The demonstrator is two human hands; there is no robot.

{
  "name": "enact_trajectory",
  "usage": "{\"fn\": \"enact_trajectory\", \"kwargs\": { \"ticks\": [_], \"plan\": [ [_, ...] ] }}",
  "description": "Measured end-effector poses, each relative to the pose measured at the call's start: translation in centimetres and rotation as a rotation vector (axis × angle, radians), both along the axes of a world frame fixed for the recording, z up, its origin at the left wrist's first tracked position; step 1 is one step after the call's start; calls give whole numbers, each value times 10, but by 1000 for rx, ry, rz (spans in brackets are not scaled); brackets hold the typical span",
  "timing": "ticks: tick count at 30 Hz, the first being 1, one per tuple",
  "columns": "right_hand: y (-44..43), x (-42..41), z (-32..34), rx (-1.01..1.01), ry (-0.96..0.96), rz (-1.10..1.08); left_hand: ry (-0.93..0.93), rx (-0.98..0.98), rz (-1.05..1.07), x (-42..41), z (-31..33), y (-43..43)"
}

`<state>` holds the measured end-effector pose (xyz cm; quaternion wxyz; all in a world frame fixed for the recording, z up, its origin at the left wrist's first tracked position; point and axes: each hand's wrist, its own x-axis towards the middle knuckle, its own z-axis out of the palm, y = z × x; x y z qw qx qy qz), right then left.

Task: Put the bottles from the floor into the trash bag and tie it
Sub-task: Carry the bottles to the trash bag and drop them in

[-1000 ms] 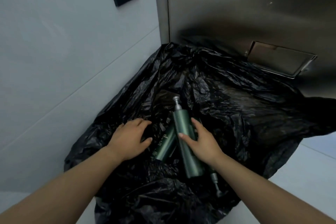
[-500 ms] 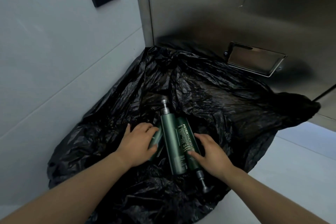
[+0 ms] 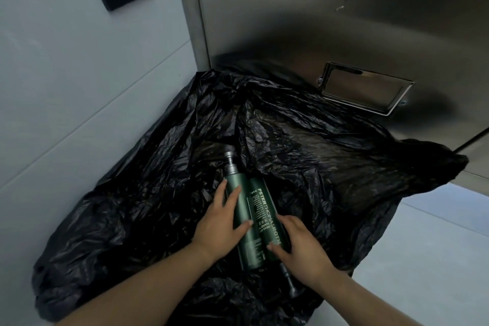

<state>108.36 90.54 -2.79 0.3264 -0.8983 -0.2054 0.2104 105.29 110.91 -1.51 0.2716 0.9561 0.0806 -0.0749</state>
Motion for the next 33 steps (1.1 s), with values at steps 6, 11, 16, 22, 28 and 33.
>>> {"fn": "enact_trajectory", "kwargs": {
  "ticks": [6, 11, 16, 22, 28, 33],
  "plan": [
    [-5, -2, -5, 11, 32, -19, -6, -220, 162, 16, -13, -9],
    [-6, -2, -8, 5, 58, -45, -37, -290, 235, 20, -18, -14],
    [-5, -5, -8, 28, 78, -49, -51, -363, 283, 21, -17, -14],
    [-3, -6, -8, -5, 105, -18, -83, -337, 315, 24, -7, -2],
    [5, -4, -6, 90, 78, -68, -121, -288, 323, 19, 8, 15],
    [21, 5, 4, 208, 75, -105, -101, -231, 321, 9, 13, 34]
  ]
}}
